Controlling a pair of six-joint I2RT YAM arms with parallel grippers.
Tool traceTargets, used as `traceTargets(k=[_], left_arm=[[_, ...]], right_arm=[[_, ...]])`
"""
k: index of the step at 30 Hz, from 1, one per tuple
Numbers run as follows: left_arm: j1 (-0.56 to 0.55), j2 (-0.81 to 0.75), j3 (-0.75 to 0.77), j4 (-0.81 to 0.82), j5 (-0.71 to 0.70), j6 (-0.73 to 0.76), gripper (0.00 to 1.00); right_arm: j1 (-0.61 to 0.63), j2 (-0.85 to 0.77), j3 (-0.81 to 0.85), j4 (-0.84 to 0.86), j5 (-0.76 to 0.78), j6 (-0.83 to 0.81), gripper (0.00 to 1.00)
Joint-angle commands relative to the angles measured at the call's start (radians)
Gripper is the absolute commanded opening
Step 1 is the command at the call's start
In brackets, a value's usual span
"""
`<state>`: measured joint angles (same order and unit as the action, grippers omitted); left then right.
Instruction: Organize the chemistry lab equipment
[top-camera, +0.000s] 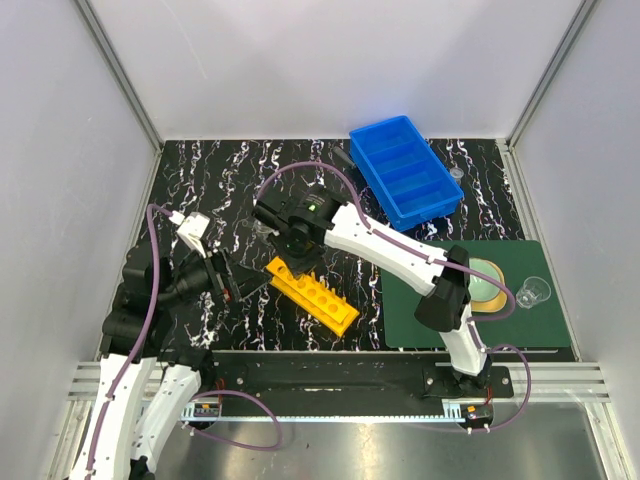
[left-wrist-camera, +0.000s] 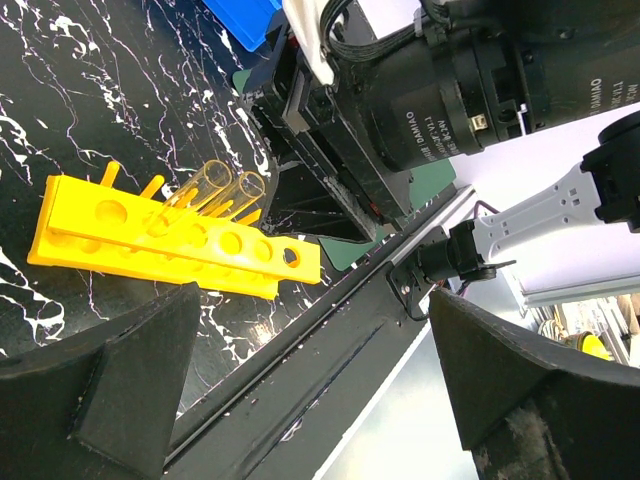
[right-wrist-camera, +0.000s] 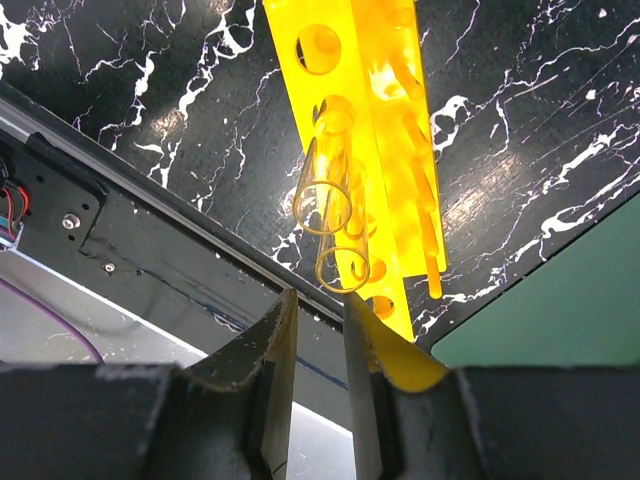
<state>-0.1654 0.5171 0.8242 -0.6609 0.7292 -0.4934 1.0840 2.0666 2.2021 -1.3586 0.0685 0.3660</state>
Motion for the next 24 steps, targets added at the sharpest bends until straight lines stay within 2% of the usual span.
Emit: traceTargets(k=[1,9,15,20,22,24], left_arm=[[0.004,0.009,0.016,0.010,0.003,0.013,0.99],[0.004,0.029,0.032,-0.003,-0.014,0.021,0.99],[0.004,0.060,0.072,-0.006,-0.040,0.016,0.99],[0.004,0.095,0.116,-0.008,-0.076,0.013,0.99],[0.004,0.116,0.144,-0.009,-0.086,0.015,0.99],[0.004,0.145,0.174,-0.009,-0.100,0.016,0.99]], right_arm=[[0.008,-0.022,0.056,-0.040,0.020,-0.015,0.32],[0.010,-0.115,0.082,-0.102,0.019,-0.006,0.38],[0.008,-0.255,0.022,-0.070,0.134,0.030,0.43],[-0.001,-0.335,-0.033,-0.007,0.302,0.062,0.60],[-0.025,-0.356,-0.048,0.038,0.310,0.053,0.66],[-0.091,-0.355,-0.058,0.084,0.280,0.036,0.68]])
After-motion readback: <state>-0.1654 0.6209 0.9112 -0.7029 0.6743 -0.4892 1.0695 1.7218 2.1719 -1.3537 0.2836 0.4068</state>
